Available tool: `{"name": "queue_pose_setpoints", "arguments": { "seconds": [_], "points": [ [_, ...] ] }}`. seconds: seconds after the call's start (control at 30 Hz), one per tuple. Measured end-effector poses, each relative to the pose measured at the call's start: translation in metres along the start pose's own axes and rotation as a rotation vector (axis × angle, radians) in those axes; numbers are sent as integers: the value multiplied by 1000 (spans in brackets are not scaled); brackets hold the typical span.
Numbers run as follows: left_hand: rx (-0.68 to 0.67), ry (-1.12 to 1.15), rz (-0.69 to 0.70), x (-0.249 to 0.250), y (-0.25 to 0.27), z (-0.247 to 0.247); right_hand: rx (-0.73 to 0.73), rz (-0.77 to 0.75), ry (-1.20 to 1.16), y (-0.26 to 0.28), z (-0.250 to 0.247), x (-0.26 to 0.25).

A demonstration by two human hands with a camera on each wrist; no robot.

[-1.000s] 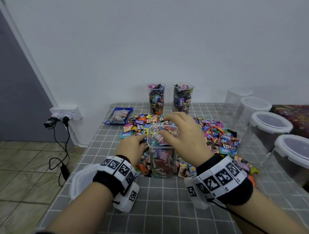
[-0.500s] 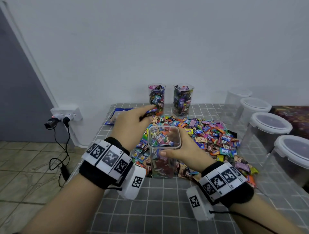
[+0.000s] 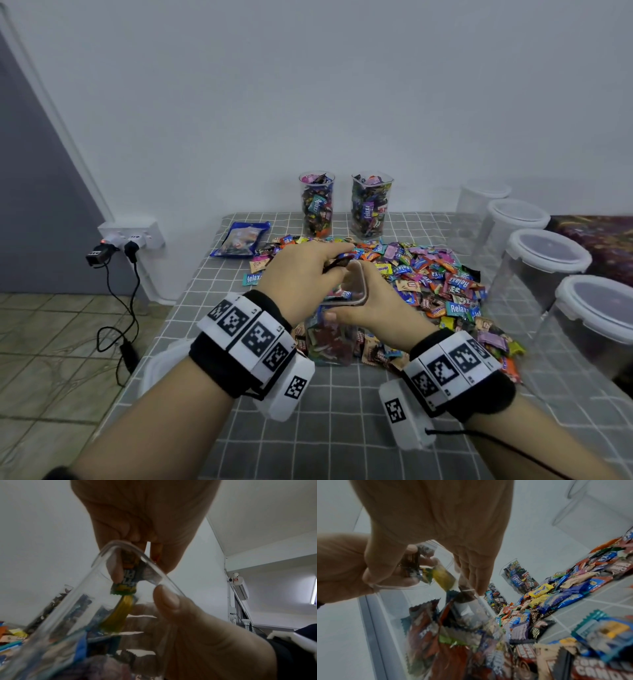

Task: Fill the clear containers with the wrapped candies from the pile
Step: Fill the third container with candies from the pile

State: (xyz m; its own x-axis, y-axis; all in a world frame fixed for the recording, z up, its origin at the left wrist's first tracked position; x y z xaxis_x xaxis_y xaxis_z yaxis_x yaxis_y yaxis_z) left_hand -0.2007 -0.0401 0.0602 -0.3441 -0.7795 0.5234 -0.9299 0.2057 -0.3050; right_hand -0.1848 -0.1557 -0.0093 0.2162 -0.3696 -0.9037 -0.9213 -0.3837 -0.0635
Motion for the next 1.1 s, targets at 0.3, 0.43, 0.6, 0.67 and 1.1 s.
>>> {"name": "queue_pose_setpoints", "arguments": {
  "seconds": [0.3, 0.43, 0.6, 0.67, 1.1],
  "points": [
    [57, 154, -13, 0, 3, -3, -14, 4, 26, -1, 1, 3],
    [256, 243, -33, -11, 10, -13, -47, 52, 68, 0, -2, 4],
    [278, 161, -243, -52, 9, -21, -244, 111, 273, 4, -9, 4],
    [169, 58, -302, -66, 8, -15, -307, 120, 365, 5, -14, 8],
    [-651, -335, -528, -126, 29, 78, -553, 313, 1102, 10, -8, 55]
  ]
}}
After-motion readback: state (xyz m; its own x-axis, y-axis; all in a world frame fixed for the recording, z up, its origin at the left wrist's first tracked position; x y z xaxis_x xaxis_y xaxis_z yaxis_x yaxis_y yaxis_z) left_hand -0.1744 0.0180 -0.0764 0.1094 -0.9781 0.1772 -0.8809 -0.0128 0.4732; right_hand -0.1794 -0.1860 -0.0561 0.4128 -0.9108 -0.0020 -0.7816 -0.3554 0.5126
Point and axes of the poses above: each hand's wrist, its own y-axis away from the middle knuckle, its own z-axis out of the palm, x = y × z, the point moved 6 cm from there along -y, towards the middle knuckle, and after that the axes turned 1 degree about y, right-handed, at the moved point
